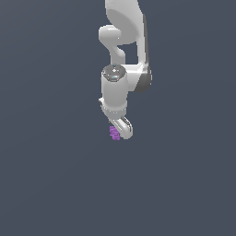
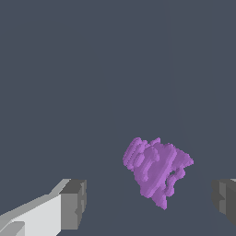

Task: Pick up the object and move it to a goal position.

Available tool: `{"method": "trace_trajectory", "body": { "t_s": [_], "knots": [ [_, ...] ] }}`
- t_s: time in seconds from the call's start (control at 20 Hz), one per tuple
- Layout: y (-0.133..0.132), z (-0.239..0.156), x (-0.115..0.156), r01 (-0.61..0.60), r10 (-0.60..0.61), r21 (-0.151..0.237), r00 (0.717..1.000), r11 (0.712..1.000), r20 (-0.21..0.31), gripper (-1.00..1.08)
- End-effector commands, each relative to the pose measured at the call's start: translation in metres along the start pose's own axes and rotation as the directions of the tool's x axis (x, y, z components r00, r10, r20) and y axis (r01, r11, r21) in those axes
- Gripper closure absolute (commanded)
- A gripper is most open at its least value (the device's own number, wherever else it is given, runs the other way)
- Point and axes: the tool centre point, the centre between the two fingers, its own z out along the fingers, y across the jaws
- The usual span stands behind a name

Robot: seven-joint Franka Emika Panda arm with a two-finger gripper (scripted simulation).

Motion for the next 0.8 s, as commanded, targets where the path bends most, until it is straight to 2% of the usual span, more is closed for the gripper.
{"method": "trace_trajectory", "body": {
  "t_s": [0.0, 0.25, 0.75],
  "knots": [
    [0.002, 0.005, -0.002, -0.072, 0.072, -0.003, 0.997, 0.997, 0.001, -0.92],
    [0.008, 0.014, -0.005, -0.212, 0.212, -0.009, 0.977, 0.977, 0.002, -0.92],
    [0.017, 0.028, -0.01, -0.43, 0.43, -0.018, 0.903, 0.903, -0.003, -0.92]
  ]
}}
